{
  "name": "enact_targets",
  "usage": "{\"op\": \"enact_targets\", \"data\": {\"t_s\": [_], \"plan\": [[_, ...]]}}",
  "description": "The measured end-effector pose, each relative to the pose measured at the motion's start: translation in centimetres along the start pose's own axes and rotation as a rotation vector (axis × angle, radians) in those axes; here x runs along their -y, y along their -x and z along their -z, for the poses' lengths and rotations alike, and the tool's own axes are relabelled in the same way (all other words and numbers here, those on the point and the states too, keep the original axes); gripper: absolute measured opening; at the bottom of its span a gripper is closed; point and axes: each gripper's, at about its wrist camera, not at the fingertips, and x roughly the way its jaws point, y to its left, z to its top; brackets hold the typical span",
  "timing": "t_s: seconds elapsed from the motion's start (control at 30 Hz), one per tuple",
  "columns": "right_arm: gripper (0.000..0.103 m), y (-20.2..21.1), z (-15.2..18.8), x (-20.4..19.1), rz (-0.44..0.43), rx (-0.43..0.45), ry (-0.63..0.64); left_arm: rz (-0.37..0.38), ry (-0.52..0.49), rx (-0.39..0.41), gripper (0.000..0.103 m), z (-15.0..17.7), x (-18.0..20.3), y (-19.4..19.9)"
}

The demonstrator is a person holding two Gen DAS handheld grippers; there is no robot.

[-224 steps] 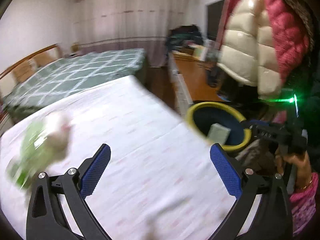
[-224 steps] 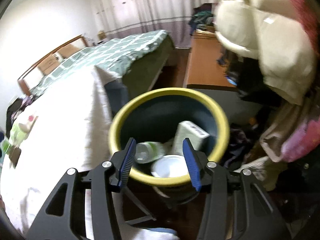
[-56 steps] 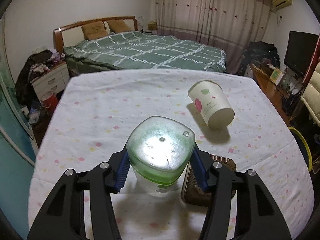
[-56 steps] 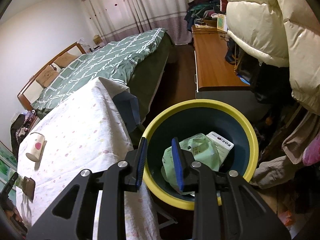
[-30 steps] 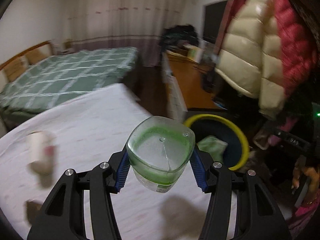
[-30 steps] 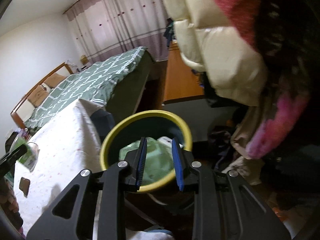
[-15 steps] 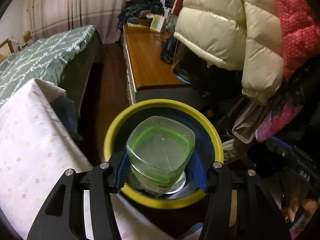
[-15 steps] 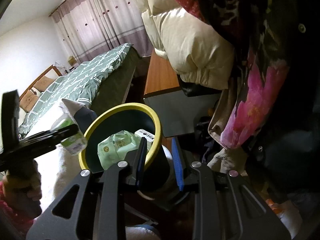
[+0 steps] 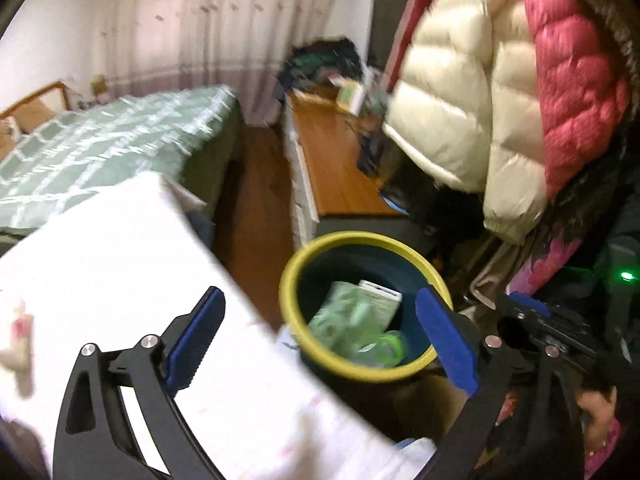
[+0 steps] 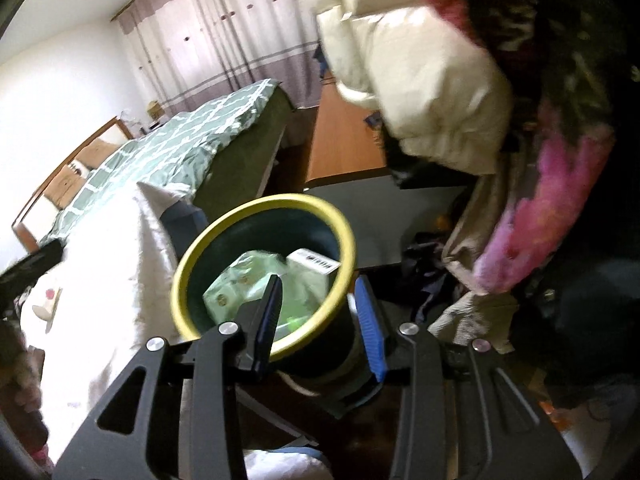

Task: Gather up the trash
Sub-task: 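Carry the plastic cup over the bin and open the left gripper, then grasp the white paper cup on the table with the right gripper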

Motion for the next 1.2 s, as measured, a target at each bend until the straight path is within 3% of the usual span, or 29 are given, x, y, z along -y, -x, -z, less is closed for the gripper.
{"op": "enact_targets", "data": {"t_s": [0.17,0.33,0.4,0.63,0.8,0.97,1.2], "plan": [[0.036,-0.4,0.3,-3.0,-0.049,-0.017,0.047,-0.11,0.069,0.083,0.098,3.0,-4.5,7.8],[0.037,-0.7,0.6,-8.8,-0.125,-0.033,0.14,-0.289,0.153,0.128,0.098,7.4,-9.5,14.9],[0.038,-0.9,0.6,-12.0,-0.167,-0.038,0.186,-0.374,0.199,0.141,0.098,9.5,-11.7,17.8],[0.04,-1.6,1.8,-23.7,-0.329,-0.081,0.317,-0.52,0.313,0.142,0.098,15.4,-17.4,24.6],[0.042,-2.2,3.2,-33.2,-0.455,-0.135,0.398,-0.552,0.358,0.142,0.098,18.1,-19.9,26.6],[0.058,-2.5,4.8,-40.6,-0.529,-0.156,0.463,-0.533,0.382,0.141,0.098,19.5,-21.3,27.1],[0.072,-6.1,6.8,-48.1,-0.471,-0.191,0.506,-0.508,0.385,0.136,0.098,20.0,-21.3,26.3]]}}
